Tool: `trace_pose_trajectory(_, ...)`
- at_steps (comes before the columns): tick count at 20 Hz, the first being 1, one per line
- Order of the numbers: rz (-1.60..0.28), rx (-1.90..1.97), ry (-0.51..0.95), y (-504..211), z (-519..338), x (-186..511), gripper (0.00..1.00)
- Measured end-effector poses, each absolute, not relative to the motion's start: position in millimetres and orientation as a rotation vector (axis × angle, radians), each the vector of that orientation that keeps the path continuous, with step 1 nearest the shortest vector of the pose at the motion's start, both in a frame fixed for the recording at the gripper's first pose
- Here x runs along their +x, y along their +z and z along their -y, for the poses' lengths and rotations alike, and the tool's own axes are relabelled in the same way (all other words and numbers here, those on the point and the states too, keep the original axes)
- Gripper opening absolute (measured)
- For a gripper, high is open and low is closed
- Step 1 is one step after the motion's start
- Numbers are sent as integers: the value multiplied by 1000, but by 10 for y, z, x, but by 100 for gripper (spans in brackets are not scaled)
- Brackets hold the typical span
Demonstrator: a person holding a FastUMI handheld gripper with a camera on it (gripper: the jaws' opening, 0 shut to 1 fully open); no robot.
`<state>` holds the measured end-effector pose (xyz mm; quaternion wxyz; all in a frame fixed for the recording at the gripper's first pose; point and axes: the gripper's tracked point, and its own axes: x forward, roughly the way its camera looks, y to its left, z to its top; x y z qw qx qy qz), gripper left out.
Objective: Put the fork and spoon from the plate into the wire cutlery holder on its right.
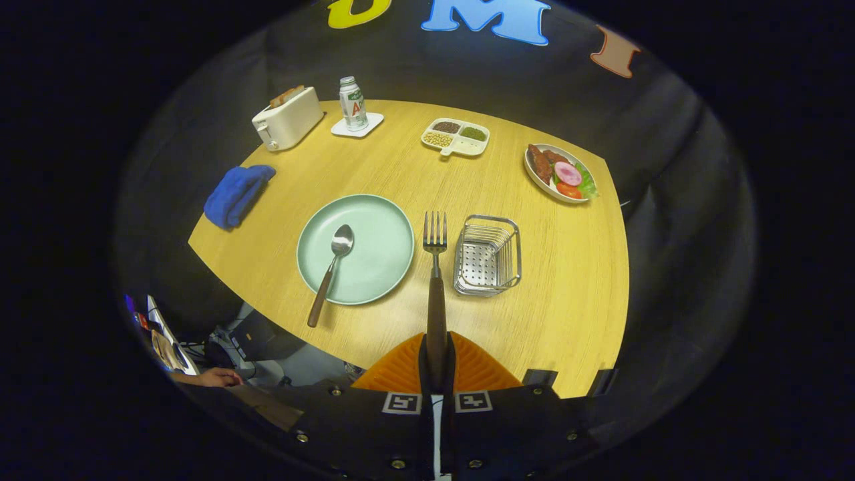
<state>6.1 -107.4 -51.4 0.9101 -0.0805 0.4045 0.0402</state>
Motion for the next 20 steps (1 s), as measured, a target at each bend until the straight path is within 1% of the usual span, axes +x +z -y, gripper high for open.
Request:
trace_pose_trajectory(3, -848, -172, 55, -481, 1239, 40, 4)
trace_pose_trajectory(8, -923, -187, 27, -558, 1432, 67, 4)
trace_pose_trajectory(16, -1070, -175, 34, -694, 1516, 237, 4)
trace_pose_trajectory(20, -1095, -163, 20, -729, 1525, 381, 4)
